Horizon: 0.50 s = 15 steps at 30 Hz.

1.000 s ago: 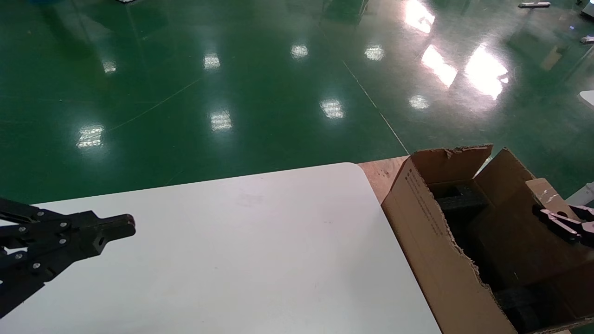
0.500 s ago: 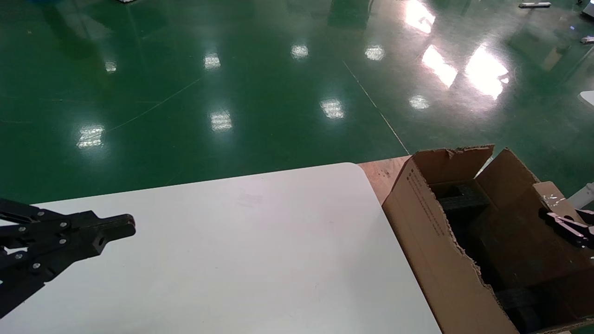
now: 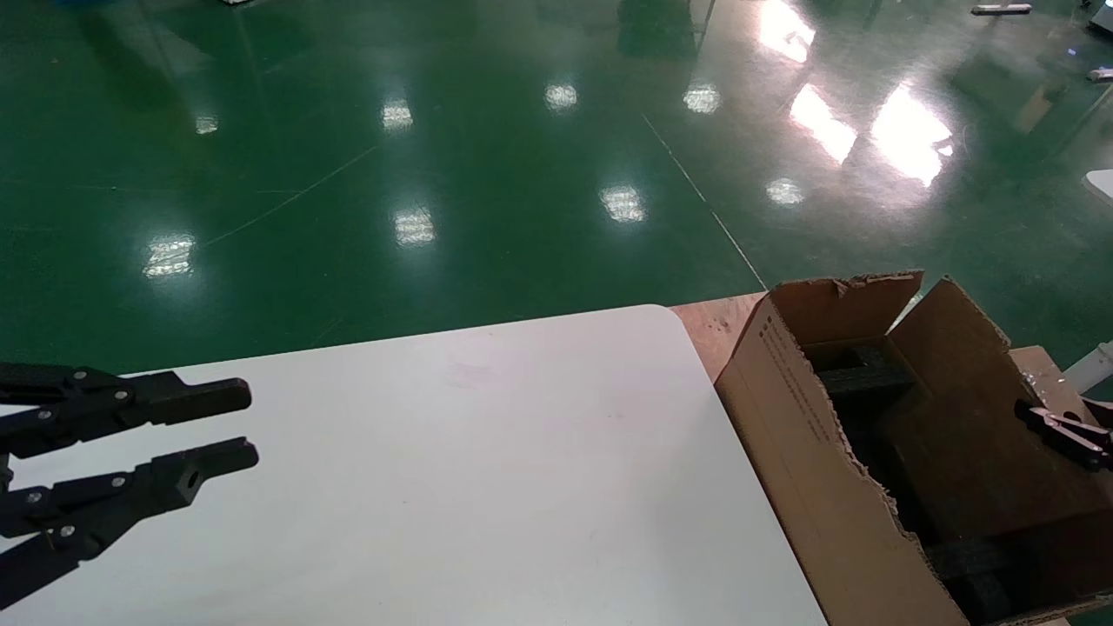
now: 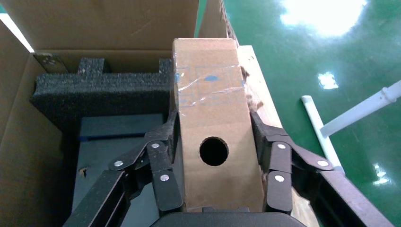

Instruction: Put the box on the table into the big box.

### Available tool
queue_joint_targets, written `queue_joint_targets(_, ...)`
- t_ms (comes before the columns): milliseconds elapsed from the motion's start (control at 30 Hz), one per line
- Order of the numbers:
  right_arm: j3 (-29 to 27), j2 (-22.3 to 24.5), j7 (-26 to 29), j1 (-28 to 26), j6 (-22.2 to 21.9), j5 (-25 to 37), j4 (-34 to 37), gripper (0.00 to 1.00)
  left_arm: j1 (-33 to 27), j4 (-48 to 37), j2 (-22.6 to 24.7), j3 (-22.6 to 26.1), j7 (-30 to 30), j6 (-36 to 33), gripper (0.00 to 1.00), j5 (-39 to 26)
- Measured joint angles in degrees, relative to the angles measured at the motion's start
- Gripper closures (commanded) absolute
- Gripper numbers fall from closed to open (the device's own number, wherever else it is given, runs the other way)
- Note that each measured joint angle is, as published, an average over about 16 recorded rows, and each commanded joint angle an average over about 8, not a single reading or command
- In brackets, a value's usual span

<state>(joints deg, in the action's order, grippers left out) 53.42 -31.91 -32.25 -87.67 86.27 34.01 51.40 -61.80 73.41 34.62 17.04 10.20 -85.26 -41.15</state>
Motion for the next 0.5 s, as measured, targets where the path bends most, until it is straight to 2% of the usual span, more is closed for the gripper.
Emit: queue_joint_targets(500, 0.0, 0.0, -0.1, 0.0, 0.1, 0.0, 0.0, 0.0, 0.0, 0.0, 0.0, 0.0, 0.0, 0.0, 0.0, 0.0)
